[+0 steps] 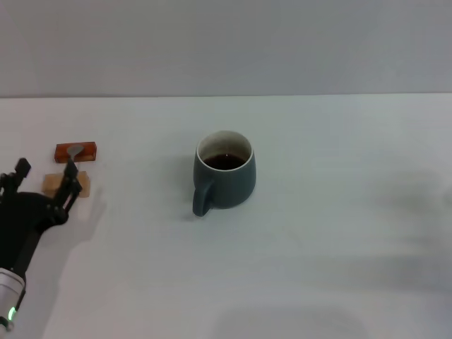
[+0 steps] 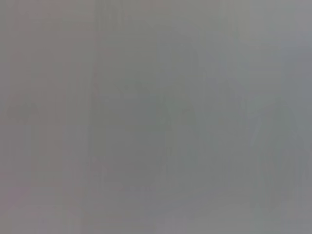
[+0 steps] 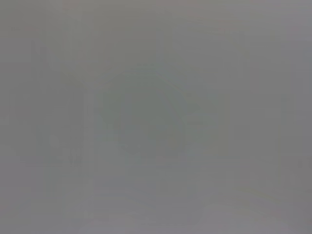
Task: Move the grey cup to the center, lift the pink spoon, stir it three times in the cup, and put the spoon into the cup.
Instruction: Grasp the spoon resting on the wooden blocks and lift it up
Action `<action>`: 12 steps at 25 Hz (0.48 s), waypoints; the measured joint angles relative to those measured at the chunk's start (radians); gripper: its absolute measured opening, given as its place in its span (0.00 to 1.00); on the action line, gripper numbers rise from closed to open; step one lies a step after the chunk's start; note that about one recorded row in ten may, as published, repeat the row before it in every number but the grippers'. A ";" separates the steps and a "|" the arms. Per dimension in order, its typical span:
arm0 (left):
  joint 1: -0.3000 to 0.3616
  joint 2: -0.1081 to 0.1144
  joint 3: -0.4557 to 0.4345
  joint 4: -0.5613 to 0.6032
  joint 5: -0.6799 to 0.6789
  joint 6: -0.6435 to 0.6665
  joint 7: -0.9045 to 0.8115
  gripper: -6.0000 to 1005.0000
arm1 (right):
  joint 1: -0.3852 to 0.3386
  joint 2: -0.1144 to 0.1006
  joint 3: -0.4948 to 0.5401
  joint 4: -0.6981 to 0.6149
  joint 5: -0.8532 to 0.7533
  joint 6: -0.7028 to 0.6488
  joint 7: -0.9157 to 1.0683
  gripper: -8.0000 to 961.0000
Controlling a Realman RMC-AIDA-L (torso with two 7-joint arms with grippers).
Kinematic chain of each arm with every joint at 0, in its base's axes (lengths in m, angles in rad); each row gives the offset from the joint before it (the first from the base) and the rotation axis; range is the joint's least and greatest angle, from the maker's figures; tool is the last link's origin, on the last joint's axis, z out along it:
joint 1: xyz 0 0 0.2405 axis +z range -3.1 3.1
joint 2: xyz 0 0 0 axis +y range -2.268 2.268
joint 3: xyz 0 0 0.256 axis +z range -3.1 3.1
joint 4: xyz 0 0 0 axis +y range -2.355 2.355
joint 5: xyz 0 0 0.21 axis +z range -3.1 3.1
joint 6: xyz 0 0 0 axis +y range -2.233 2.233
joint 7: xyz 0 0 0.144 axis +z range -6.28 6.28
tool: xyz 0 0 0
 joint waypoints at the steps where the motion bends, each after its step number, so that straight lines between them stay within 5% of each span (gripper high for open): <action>1: 0.002 0.000 0.002 -0.003 0.000 -0.015 0.004 0.77 | -0.002 0.000 0.003 -0.002 0.000 0.000 0.000 0.01; 12: 0.010 -0.003 -0.003 -0.008 -0.003 -0.131 0.032 0.77 | -0.011 0.001 0.006 0.000 0.000 0.013 0.000 0.01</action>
